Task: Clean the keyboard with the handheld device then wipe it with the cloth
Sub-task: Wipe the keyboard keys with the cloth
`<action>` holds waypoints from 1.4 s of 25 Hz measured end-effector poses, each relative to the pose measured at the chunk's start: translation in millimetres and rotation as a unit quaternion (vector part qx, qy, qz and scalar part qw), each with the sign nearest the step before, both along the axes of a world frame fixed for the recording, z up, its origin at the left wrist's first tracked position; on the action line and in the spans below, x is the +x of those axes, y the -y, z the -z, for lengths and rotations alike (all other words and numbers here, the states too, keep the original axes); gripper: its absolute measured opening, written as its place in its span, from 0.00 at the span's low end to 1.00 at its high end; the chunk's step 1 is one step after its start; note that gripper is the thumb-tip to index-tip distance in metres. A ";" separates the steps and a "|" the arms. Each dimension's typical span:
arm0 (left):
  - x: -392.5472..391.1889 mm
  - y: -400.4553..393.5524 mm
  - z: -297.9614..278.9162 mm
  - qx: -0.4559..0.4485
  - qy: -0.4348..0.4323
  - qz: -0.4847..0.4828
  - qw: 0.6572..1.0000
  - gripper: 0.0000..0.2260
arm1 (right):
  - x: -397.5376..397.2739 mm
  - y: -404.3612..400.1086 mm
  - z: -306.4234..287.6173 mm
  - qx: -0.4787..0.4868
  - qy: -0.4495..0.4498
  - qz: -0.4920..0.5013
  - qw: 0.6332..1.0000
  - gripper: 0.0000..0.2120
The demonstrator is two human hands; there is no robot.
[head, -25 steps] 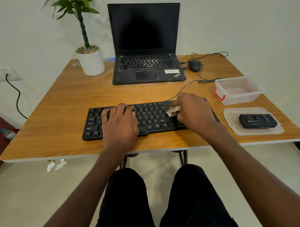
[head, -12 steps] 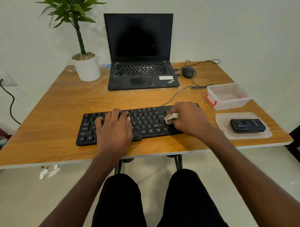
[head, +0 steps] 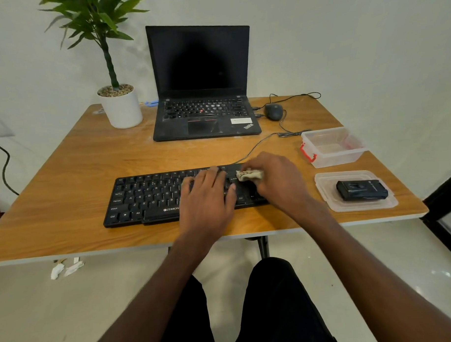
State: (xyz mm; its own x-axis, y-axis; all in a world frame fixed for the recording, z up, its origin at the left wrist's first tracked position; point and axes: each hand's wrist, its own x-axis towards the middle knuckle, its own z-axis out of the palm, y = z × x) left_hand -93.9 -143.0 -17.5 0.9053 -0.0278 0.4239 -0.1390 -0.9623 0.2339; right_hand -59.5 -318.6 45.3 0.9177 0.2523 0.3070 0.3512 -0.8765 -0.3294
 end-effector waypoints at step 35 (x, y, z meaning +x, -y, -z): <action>12.0 25.9 0.7 0.006 -0.005 -0.074 0.997 0.19 | -10.2 62.2 13.2 -0.055 0.009 0.225 0.973 0.18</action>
State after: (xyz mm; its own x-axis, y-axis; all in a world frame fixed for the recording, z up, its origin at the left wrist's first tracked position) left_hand -81.9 -168.9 -18.2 0.9044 0.1014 0.4146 0.0070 -0.9748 0.2230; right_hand -69.7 -380.7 32.2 0.9373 -0.1415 0.3184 -0.0712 -0.9723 -0.2225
